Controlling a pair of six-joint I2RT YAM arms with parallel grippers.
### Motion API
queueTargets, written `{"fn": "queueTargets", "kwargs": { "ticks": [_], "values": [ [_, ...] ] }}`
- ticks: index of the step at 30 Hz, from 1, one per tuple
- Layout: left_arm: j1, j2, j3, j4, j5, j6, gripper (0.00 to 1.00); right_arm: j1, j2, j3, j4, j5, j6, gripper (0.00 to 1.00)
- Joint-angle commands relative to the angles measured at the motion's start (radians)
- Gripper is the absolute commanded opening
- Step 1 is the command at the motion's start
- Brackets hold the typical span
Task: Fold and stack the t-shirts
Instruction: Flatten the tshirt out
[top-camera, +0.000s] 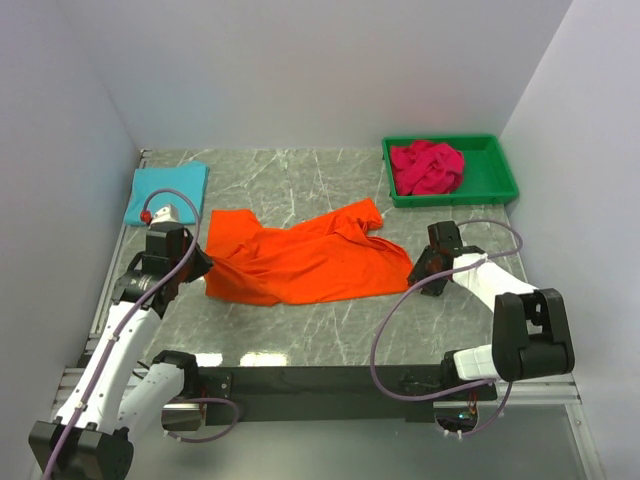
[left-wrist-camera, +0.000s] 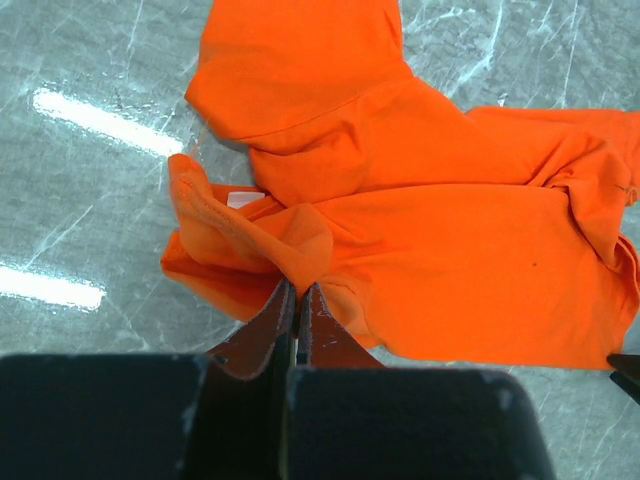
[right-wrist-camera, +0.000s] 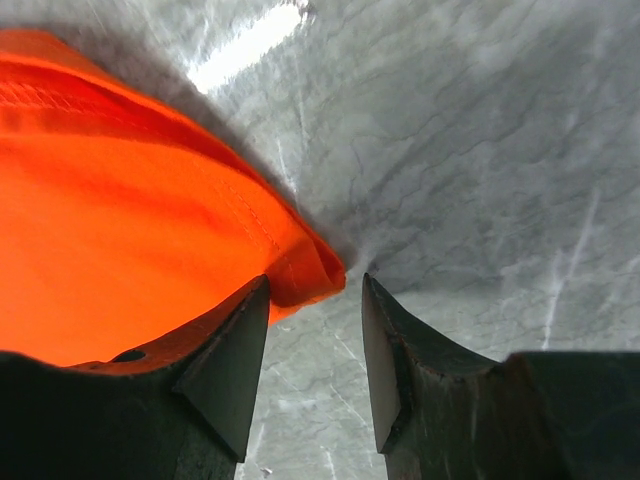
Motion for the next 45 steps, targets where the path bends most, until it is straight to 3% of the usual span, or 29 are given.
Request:
{"fn": "queueTargets", "kwargs": {
  "ticks": [1, 8, 10, 11, 12, 15, 19, 27, 32, 38, 45],
  "values": [
    [0.004, -0.029, 0.028, 0.035, 0.001, -0.004, 0.01, 0.023, 0.028, 0.01, 0.004, 0.006, 0.022, 0.49],
    [0.005, -0.037, 0.034, 0.032, -0.014, -0.004, 0.01, 0.041, 0.068, 0.018, -0.001, 0.026, 0.039, 0.47],
    [0.004, -0.037, 0.036, 0.029, -0.02, -0.006, 0.01, 0.041, 0.079, 0.016, 0.002, 0.021, 0.037, 0.41],
    [0.005, -0.035, 0.039, 0.027, -0.025, -0.007, 0.01, 0.043, 0.083, 0.018, 0.005, 0.021, 0.037, 0.37],
    [0.005, -0.041, 0.039, 0.029, -0.037, -0.009, 0.01, 0.041, 0.085, 0.019, 0.007, 0.021, 0.037, 0.25],
    [0.005, -0.041, 0.059, 0.029, -0.058, -0.009, 0.01, 0.043, 0.06, 0.058, -0.001, 0.056, 0.039, 0.0],
    [0.021, 0.014, 0.258, 0.018, -0.135, 0.037, 0.01, 0.039, -0.004, 0.249, -0.093, 0.113, 0.014, 0.0],
    [0.059, 0.207, 0.848, -0.005, -0.226, 0.097, 0.01, 0.027, -0.039, 0.944, -0.262, 0.214, -0.087, 0.0],
    [0.059, 0.194, 1.024, 0.075, -0.227, 0.146, 0.01, 0.021, -0.102, 1.191, -0.273, 0.213, -0.189, 0.0],
    [0.059, -0.025, 0.975, 0.205, -0.272, 0.227, 0.01, 0.02, -0.337, 1.078, -0.153, 0.196, -0.3, 0.0],
    [0.059, -0.127, 1.005, 0.173, -0.227, 0.321, 0.01, 0.02, -0.503, 1.012, -0.134, 0.199, -0.38, 0.0]
  ]
}}
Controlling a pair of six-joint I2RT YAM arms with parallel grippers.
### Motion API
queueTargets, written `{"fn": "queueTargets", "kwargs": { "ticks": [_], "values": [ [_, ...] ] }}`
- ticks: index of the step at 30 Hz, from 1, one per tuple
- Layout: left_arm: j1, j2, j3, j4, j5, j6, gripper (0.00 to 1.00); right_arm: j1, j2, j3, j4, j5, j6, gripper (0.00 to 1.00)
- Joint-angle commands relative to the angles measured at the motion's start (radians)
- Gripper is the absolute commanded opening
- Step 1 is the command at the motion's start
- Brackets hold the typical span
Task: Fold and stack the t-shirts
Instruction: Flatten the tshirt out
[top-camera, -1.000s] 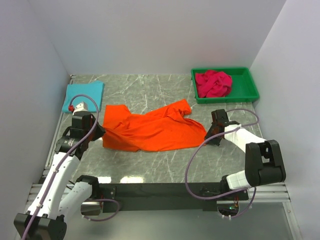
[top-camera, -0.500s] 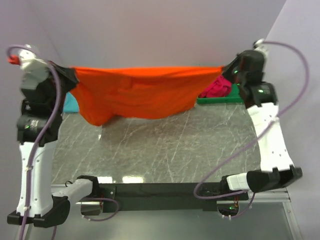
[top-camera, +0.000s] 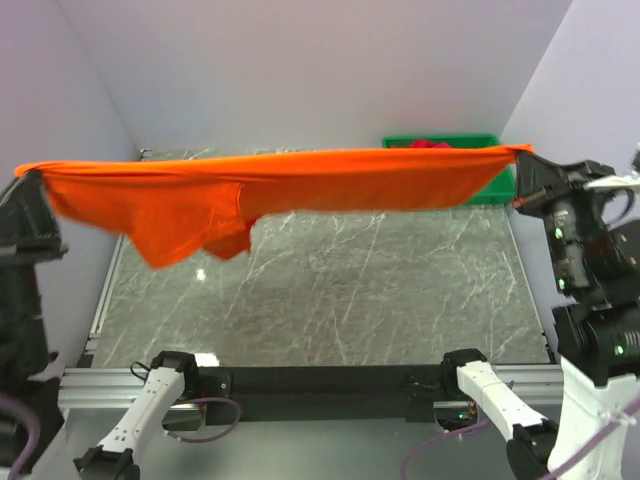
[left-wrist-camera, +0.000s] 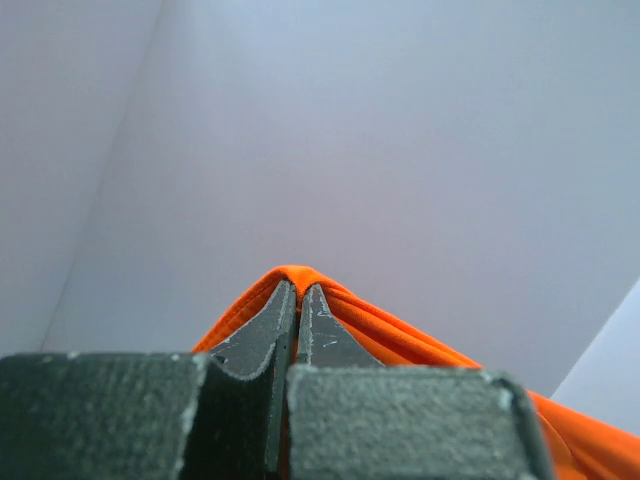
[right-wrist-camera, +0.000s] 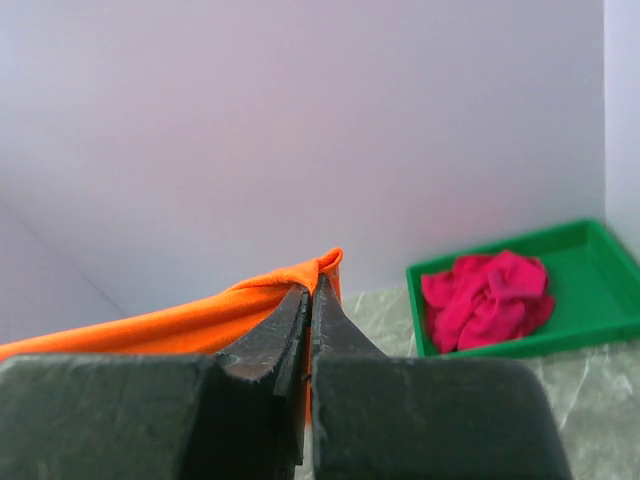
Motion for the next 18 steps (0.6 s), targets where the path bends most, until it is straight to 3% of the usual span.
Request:
{"fn": "queueTargets", "kwargs": {
  "ticks": [1, 5, 10, 18],
  "values": [
    [0.007, 0.01, 0.04, 0.026, -0.024, 0.096, 0.01, -0.011, -0.012, -0.02, 0.021, 0.067, -0.086, 0.0],
    [0.007, 0.029, 0.041, -0.011, 0.013, 0.107, 0.01, -0.009, -0.026, -0.048, 0.006, 0.058, -0.097, 0.0],
    [0.007, 0.046, -0.109, 0.0, 0.03, 0.095, 0.01, -0.011, 0.015, -0.119, -0.035, 0.009, -0.083, 0.0],
    [0.007, 0.17, -0.603, 0.132, 0.065, -0.012, 0.07, -0.009, 0.237, -0.369, -0.01, -0.053, 0.006, 0.0]
  ]
}}
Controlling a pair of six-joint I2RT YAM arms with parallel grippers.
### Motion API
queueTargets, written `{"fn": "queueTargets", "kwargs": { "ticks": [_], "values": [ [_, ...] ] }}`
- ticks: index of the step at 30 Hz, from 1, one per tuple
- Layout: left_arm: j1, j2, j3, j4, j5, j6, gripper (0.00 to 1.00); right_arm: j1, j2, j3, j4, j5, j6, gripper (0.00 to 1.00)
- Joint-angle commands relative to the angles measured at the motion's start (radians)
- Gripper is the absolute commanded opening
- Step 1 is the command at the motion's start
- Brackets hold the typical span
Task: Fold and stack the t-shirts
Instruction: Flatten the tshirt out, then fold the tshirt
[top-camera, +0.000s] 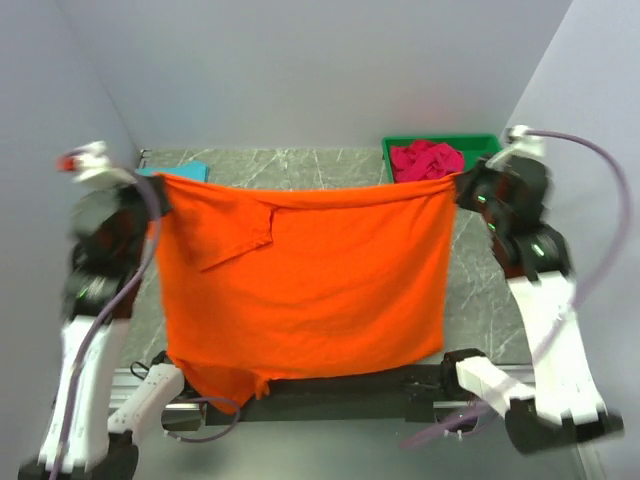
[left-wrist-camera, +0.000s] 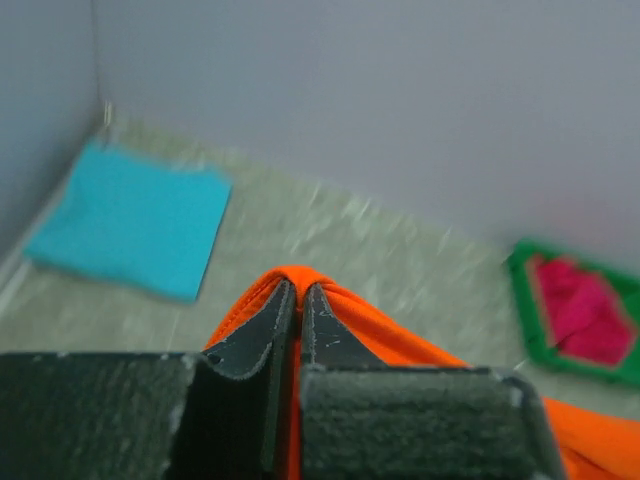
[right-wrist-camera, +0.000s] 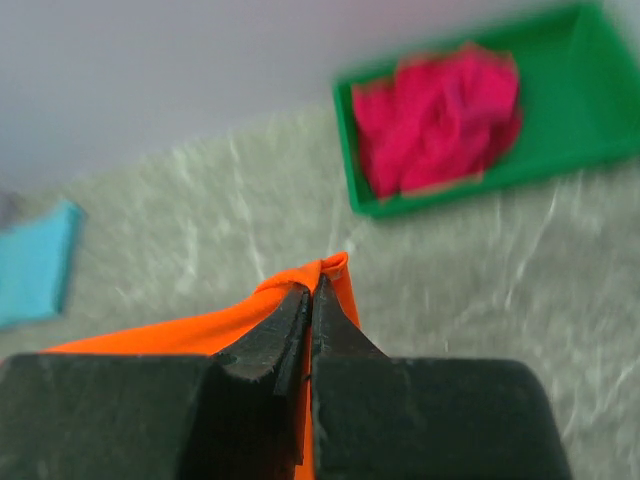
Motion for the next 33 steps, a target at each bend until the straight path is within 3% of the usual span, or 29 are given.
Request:
{"fn": "queueTargets", "kwargs": {
  "ticks": [1, 3, 7, 15, 20, 33],
  "values": [
    [0.007, 0.101, -0.165, 0.099, 0.008, -0.057, 0.07, -0.009, 0.19, -0.124, 0.025, -0.032, 0.056, 0.0],
    [0.008, 0.2, -0.256, 0.179, 0.008, -0.069, 0.06, -0.009, 0.311, -0.163, 0.105, -0.054, 0.072, 0.0],
    [0.026, 0.393, -0.296, 0.297, 0.009, -0.084, 0.01, -0.008, 0.502, -0.2, 0.242, -0.055, 0.084, 0.0],
    [0.076, 0.712, -0.179, 0.372, 0.097, -0.098, 0.01, -0.012, 0.839, -0.005, 0.267, -0.019, 0.021, 0.0],
    [0.1, 0.835, -0.078, 0.319, 0.158, -0.088, 0.01, -0.02, 0.921, 0.095, 0.242, -0.028, 0.012, 0.0],
    [0.158, 0.892, 0.025, 0.248, 0.241, -0.087, 0.01, -0.041, 0.975, 0.211, 0.199, -0.086, 0.038, 0.0]
  ]
}}
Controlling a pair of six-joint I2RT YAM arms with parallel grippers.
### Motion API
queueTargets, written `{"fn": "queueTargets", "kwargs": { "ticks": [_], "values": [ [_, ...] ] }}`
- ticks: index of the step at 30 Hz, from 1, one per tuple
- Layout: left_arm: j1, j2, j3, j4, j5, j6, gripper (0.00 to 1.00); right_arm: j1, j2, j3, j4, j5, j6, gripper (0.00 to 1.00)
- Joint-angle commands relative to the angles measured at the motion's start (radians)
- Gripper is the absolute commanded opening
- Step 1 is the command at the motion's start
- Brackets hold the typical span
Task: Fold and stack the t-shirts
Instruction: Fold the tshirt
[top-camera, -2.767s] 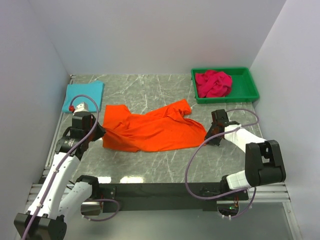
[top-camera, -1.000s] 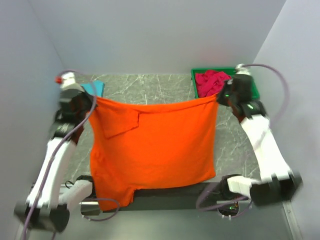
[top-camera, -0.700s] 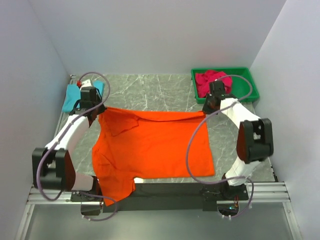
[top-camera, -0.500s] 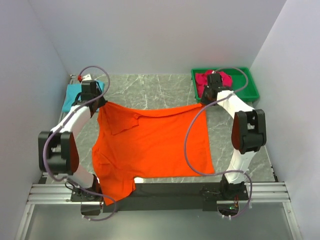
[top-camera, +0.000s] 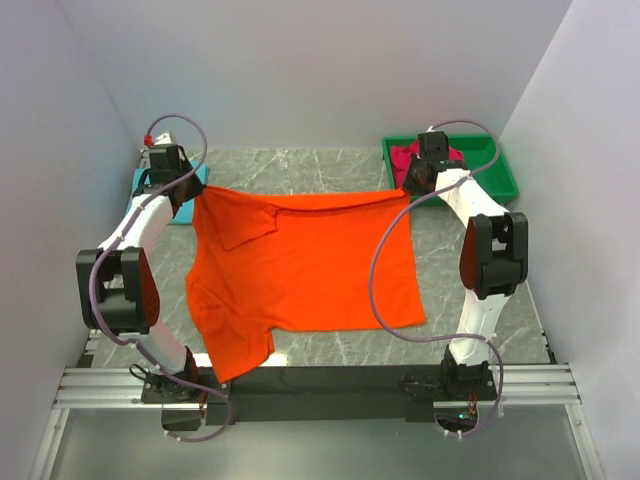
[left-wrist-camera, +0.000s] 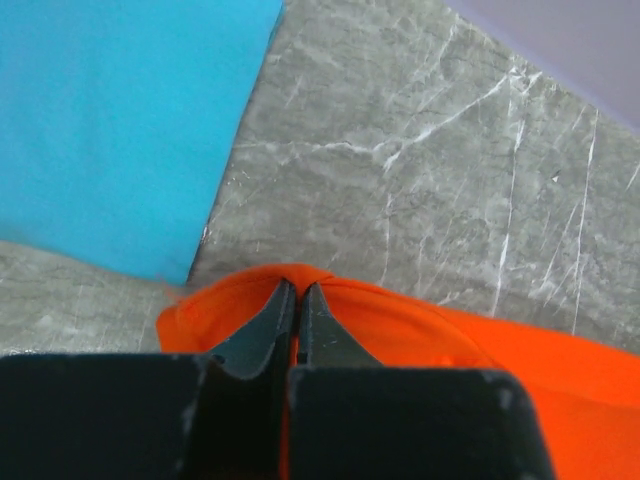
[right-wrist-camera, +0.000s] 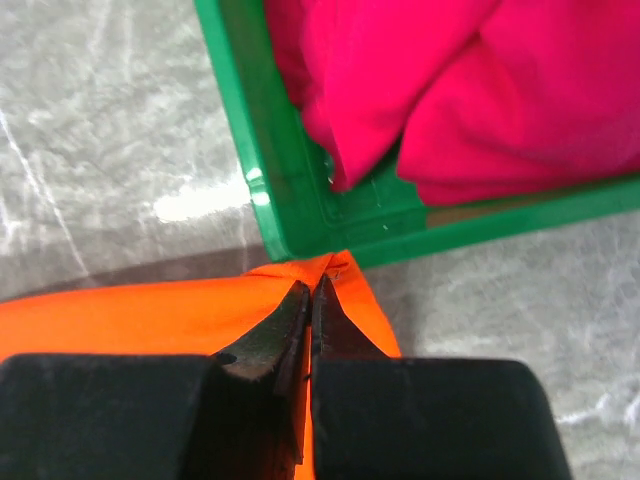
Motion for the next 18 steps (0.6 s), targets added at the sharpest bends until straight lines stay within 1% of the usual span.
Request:
{"fn": "queueTargets", "kwargs": {
  "ticks": [1, 6, 18],
  "values": [
    [0.008, 0.015, 0.038, -0.02, 0.052, -0.004, 0.02, -0.012, 0.009, 0.045, -0.006, -0.024, 0.015, 0.0],
    [0.01, -0.025, 0.003, -0.029, 0.075, -0.016, 0.02, -0.013, -0.007, 0.042, -0.028, -0.076, 0.025, 0.0],
    [0.01, -0.046, -0.027, -0.043, 0.063, -0.012, 0.01, -0.016, -0.058, 0.004, -0.013, -0.104, 0.042, 0.0]
  ]
}}
